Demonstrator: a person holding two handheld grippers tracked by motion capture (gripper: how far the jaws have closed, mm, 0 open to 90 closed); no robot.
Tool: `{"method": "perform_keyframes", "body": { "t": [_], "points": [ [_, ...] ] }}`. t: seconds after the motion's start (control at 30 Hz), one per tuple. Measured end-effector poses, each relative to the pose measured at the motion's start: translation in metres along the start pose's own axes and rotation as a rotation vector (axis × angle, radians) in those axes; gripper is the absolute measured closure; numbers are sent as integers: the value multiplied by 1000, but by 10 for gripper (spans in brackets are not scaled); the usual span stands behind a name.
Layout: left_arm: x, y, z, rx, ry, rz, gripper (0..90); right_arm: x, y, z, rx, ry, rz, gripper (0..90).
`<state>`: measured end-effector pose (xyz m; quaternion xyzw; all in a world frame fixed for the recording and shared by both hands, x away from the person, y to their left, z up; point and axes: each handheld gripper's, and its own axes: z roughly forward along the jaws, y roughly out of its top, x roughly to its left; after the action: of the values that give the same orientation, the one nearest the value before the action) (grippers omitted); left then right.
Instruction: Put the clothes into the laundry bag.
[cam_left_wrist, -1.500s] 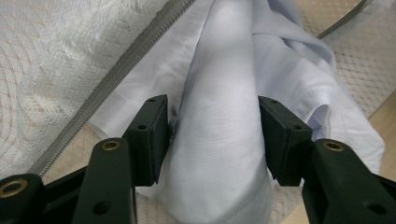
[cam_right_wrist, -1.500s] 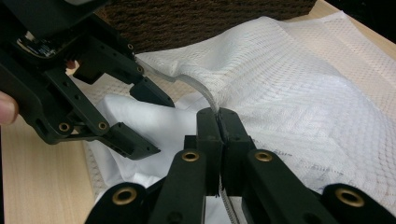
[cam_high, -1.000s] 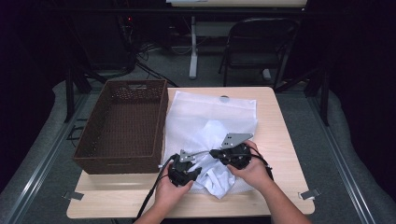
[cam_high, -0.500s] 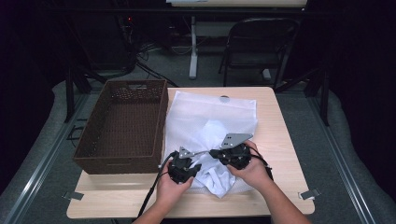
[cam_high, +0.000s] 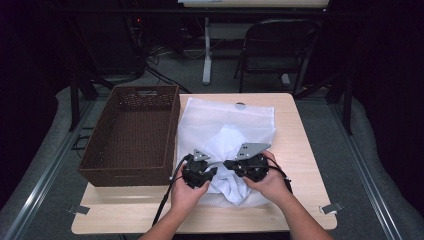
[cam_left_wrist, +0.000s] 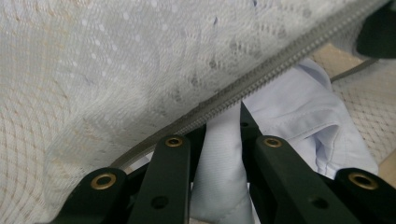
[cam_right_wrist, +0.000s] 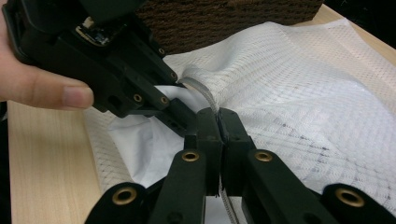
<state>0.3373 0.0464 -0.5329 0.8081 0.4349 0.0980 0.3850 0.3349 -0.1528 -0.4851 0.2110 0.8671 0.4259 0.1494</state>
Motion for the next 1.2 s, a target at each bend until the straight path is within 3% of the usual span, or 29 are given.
{"method": "perform_keyframes", "body": {
  "t": [0.2,0.43,0.77,1.0,1.2],
  "points": [
    [-1,5,6,-16,3,-26,808,0,0,-1,-3,1,2,885],
    [1,5,13,-17,17,-24,796,0,0,-1,-2,1,3,884],
    [2,0,3,-15,-39,-56,574,-3,-2,0,-1,-3,11,884],
    [-2,2,-7,5,-26,-18,507,-3,-2,-1,-5,-5,14,883],
    [-2,-9,-5,29,-15,-10,488,-4,-2,-2,-5,-6,16,884]
  ]
}}
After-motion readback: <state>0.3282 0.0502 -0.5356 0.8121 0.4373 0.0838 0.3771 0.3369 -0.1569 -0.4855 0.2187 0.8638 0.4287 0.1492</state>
